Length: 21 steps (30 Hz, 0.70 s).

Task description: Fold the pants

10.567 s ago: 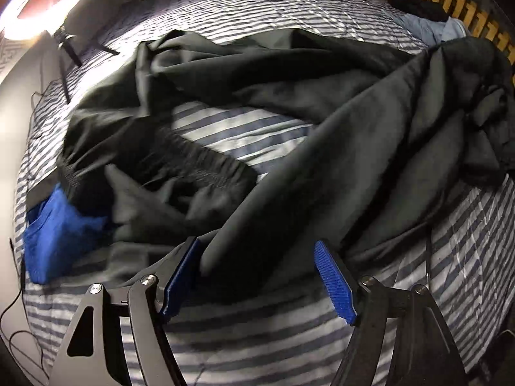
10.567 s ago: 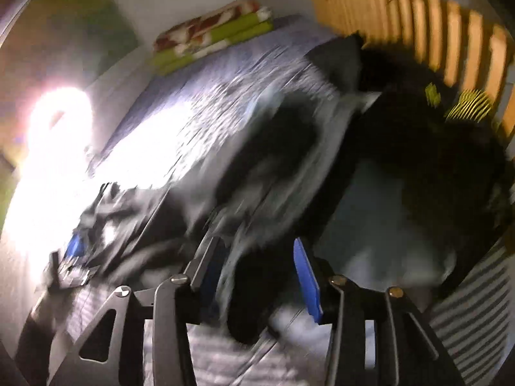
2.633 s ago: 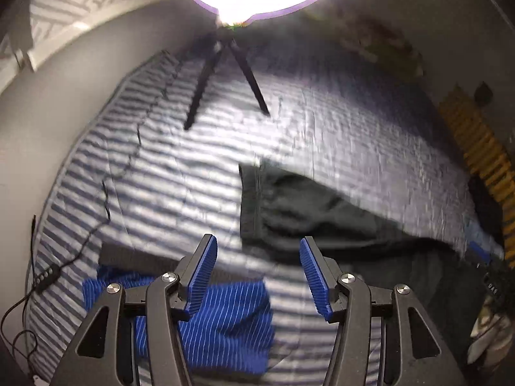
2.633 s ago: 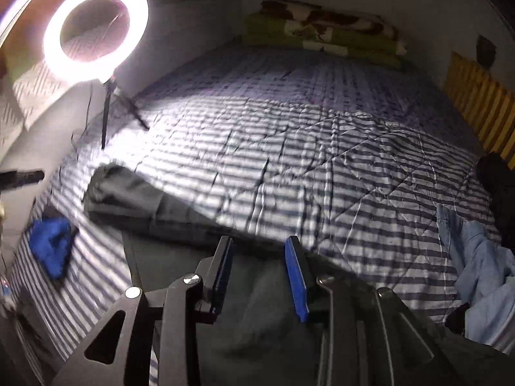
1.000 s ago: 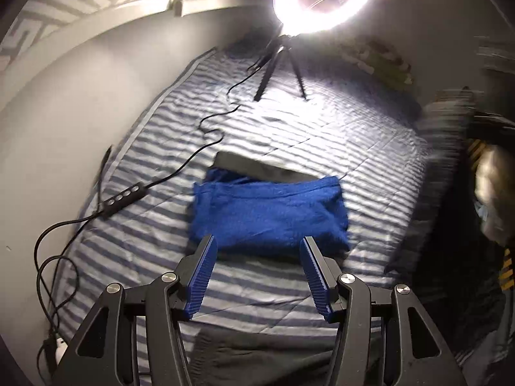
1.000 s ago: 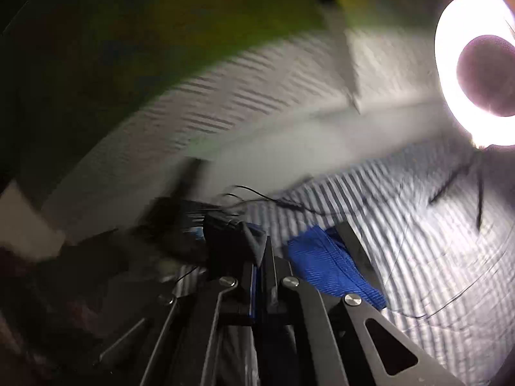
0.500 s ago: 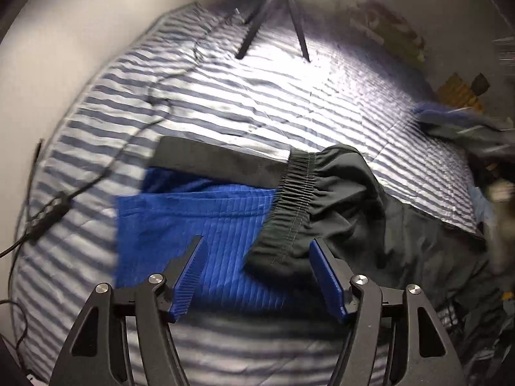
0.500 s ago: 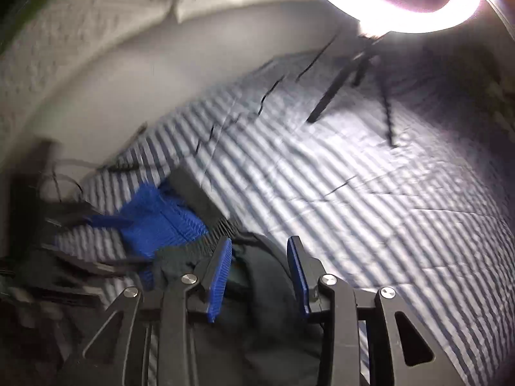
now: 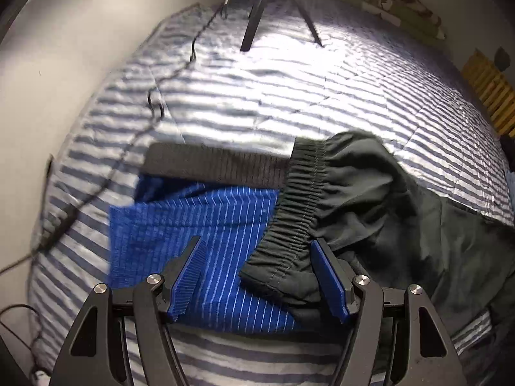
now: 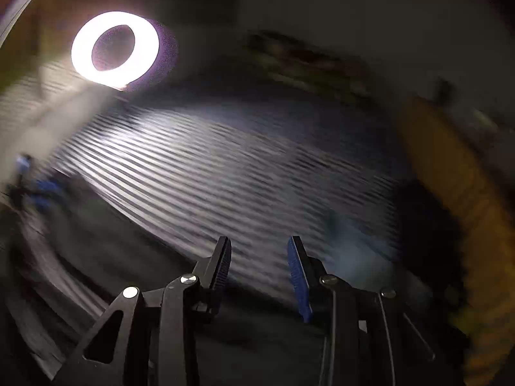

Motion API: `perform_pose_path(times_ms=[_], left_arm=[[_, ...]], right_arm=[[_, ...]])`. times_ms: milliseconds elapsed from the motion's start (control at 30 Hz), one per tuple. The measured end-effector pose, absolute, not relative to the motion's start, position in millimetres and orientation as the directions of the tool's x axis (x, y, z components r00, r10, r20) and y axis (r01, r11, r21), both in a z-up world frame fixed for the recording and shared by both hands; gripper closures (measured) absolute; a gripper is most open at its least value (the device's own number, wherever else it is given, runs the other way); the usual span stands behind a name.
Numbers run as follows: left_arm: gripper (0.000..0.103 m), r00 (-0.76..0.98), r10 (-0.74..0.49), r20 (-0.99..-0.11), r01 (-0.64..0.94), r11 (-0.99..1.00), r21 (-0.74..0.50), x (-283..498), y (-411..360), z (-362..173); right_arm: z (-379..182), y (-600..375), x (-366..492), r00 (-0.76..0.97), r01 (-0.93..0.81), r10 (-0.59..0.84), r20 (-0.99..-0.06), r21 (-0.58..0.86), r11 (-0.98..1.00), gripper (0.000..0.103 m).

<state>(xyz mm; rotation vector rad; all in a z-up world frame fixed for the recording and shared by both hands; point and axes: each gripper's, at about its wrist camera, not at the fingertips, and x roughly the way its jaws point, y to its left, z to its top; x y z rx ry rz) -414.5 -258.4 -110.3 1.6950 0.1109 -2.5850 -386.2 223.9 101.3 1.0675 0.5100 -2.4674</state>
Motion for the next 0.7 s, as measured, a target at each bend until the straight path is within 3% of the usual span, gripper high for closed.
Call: perform_pose_path(times_ms=[67, 267, 633, 700], left_arm=[[0.031, -0.416, -0.027, -0.909, 0.077, -0.997, -0.005, -417.9, -253.1, -97.8], [0.020, -0.450, -0.005, -0.893, 0.081, -0.996, -0.036, -446.4, -248.7, -73.7], [0.019, -0.362, 0.027, -0.932, 0.118, -0.990, -0.074, -495.6, -235.8, -119.9], [0.028, -0.369, 0.014, -0.929, 0.117, -0.991, -0.062, -495.2, -231.3, -124.8]], right_arm=[[89.7, 283.2, -384.1, -0.628, 0.407, -0.132, -0.767, -0.180, -0.895, 0.070], [47.8, 360.5, -394.6, -0.578, 0.279, -0.060, -0.814, -0.128, -0.952, 0.061], [7.5, 417.3, -409.5, -0.513, 0.192, -0.087, -0.854, -0.016, -0.981, 0.052], [10.8, 424.1, -409.4, -0.521, 0.177, -0.101, -0.848, 0.008, -0.984, 0.049]])
